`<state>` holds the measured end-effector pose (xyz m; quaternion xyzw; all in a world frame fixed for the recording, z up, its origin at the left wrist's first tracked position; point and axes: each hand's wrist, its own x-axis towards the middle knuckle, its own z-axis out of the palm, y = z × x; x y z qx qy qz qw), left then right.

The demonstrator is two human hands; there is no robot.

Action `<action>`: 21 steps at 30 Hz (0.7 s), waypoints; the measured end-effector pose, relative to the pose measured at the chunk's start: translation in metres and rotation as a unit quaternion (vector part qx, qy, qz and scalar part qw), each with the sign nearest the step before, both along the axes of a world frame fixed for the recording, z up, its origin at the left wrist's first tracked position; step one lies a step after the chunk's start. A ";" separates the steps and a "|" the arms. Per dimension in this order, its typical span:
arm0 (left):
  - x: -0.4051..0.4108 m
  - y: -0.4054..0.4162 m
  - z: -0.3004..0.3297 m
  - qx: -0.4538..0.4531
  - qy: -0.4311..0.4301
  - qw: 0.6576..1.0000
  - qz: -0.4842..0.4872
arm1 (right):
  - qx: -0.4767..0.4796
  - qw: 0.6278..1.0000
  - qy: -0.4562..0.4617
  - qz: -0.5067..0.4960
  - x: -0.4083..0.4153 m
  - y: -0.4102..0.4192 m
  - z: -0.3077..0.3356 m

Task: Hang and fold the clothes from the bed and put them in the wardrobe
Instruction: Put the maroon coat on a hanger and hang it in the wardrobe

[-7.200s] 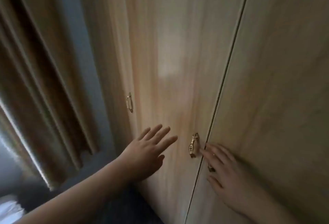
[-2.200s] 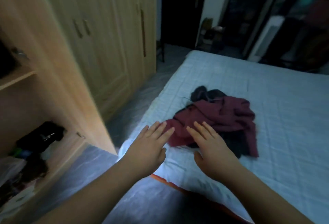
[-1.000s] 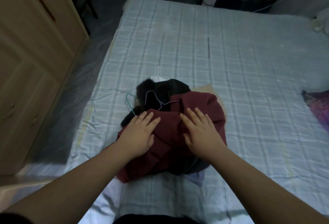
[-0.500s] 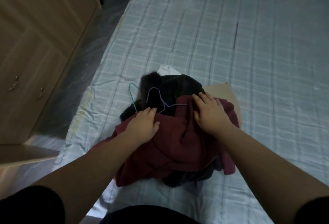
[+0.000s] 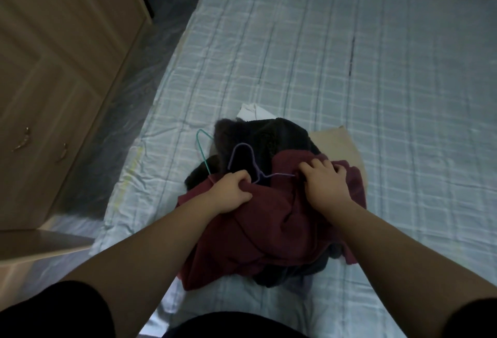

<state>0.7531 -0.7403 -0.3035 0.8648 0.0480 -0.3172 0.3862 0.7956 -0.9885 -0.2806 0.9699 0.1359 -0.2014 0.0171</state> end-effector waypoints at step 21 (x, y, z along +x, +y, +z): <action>-0.039 0.049 0.179 0.004 -0.330 0.944 -0.001 | 0.151 0.925 -0.332 -0.110 -0.080 0.008 0.215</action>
